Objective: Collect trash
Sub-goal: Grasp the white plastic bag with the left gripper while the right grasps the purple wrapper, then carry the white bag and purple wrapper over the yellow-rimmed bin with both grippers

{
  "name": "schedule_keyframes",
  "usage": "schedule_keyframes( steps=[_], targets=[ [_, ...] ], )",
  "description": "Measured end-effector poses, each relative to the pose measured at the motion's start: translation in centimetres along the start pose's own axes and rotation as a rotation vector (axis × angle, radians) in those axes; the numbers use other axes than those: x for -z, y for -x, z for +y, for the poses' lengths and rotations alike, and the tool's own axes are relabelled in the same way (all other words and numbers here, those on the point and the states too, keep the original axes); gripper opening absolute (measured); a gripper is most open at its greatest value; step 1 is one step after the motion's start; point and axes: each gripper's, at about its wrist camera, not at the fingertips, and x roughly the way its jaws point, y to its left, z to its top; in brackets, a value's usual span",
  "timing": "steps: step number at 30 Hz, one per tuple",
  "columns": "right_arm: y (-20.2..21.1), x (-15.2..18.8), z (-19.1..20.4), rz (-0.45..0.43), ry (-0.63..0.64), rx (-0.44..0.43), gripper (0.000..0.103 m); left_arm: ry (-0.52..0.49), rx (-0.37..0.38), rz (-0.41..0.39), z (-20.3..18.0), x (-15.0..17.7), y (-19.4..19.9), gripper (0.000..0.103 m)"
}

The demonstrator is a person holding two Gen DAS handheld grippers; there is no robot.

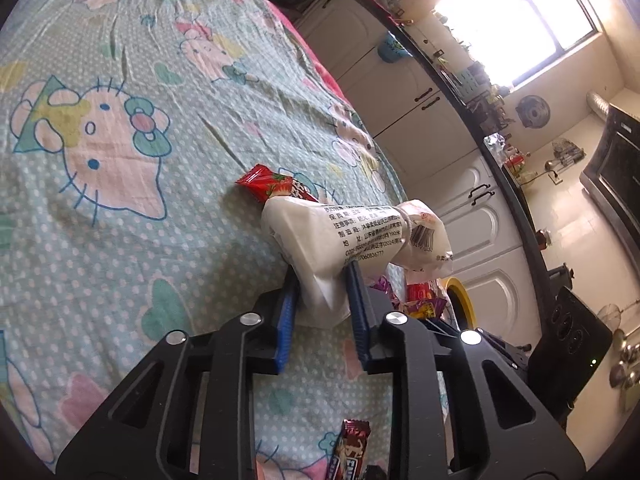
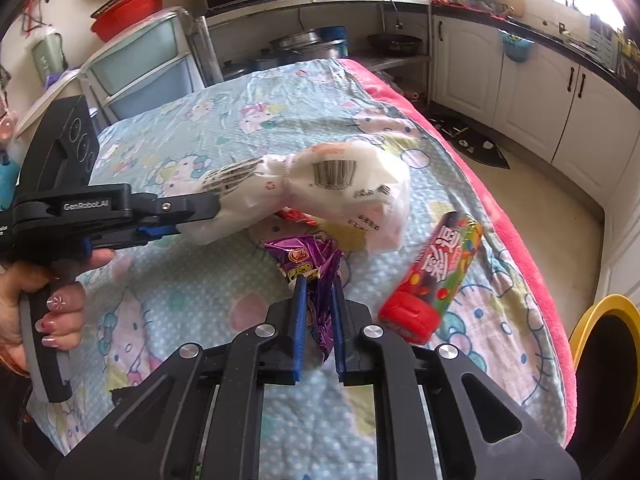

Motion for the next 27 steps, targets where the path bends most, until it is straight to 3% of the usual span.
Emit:
schedule_keyframes(
  steps=[10,20,27],
  targets=[
    [1.5,0.9,1.0,-0.026,-0.011,-0.009,0.010,-0.111,-0.046,-0.066,-2.0,0.6,3.1,0.011],
    [4.0,1.6,2.0,-0.070,-0.029,-0.017,0.009,-0.260,-0.163,-0.125,-4.3,1.7,7.0,0.011],
    [6.6,1.7,2.3,-0.114,-0.031,-0.017,0.009,-0.322,-0.201,-0.149,-5.7,2.4,8.9,0.011]
  ],
)
